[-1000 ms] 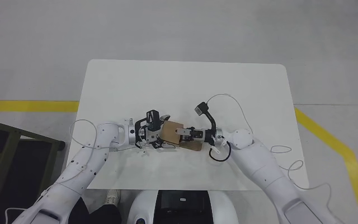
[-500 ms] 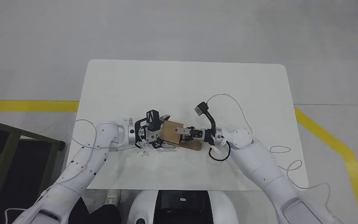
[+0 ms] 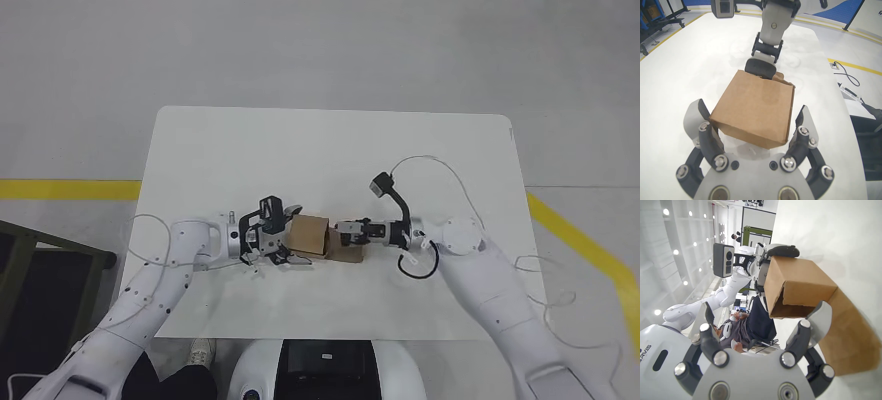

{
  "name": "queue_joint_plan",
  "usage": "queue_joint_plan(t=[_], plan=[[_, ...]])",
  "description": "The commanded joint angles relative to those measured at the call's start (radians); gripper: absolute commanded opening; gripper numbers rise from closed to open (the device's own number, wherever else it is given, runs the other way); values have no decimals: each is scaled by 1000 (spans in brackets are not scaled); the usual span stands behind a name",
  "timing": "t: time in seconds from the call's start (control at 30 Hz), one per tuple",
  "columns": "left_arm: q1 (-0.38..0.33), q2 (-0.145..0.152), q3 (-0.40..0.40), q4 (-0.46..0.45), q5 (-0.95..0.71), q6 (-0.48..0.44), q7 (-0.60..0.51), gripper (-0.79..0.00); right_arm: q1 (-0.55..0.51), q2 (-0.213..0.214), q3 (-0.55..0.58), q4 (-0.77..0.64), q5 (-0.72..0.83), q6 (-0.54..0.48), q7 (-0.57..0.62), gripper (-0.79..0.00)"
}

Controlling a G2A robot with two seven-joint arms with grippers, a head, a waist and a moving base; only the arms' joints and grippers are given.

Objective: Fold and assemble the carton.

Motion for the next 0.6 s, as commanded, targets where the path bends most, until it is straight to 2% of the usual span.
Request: queue_joint_plan(t=[0.0, 0.23, 0.57], plan=[[2, 1, -4, 3, 0, -1, 0, 0, -27, 18, 47, -61, -29, 34, 9, 0], [9, 4, -16, -1, -1, 2, 0, 0, -124, 72, 153, -248, -183, 216, 73, 0], [15, 5, -20, -8, -4, 3, -5, 0, -208, 90, 177, -292, -219, 232, 27, 0]])
